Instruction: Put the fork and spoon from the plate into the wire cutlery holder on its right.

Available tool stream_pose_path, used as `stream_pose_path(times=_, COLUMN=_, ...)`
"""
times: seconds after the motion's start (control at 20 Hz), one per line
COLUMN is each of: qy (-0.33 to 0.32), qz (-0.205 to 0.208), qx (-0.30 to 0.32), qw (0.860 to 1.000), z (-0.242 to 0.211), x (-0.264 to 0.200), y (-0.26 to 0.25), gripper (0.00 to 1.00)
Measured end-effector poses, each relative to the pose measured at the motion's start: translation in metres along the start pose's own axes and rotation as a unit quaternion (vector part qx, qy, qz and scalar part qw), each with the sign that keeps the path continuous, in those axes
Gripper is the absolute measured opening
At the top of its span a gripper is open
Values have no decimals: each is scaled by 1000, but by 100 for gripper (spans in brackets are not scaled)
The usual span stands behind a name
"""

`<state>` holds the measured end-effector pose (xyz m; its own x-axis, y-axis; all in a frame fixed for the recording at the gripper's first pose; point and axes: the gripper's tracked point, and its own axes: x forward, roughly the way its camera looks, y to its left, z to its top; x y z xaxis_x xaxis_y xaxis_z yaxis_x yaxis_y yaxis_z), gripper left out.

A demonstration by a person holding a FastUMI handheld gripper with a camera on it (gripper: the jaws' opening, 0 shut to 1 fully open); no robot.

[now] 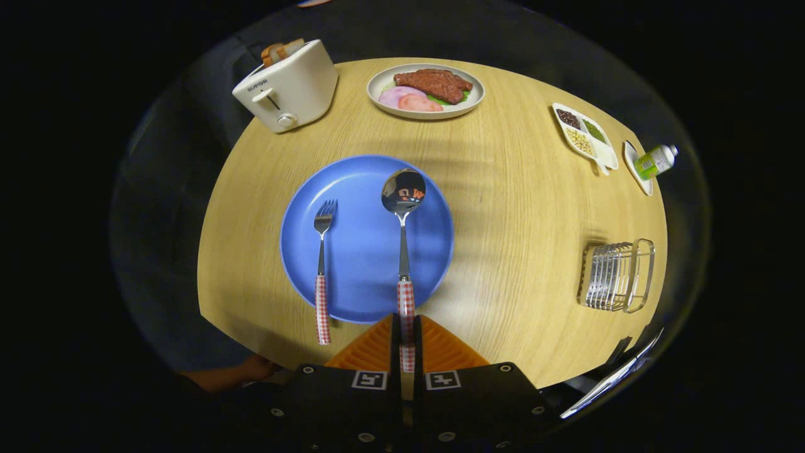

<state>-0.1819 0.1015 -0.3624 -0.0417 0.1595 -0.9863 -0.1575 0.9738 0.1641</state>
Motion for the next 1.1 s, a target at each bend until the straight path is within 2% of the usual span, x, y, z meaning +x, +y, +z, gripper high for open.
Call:
stream_pose_path(times=0.35, qy=-5, qz=-15, qx=21, qw=1000, z=-15, x=-58, y=-106, gripper=8)
stream_pose_path(times=0.6, qy=32, qz=-38, qx=37, qw=998, z=-36, x=-79, y=-185, gripper=8)
stream_pose_path(times=1.1, qy=130, qz=-4, qx=57, qw=990, z=-64, x=-82, y=-240, gripper=8)
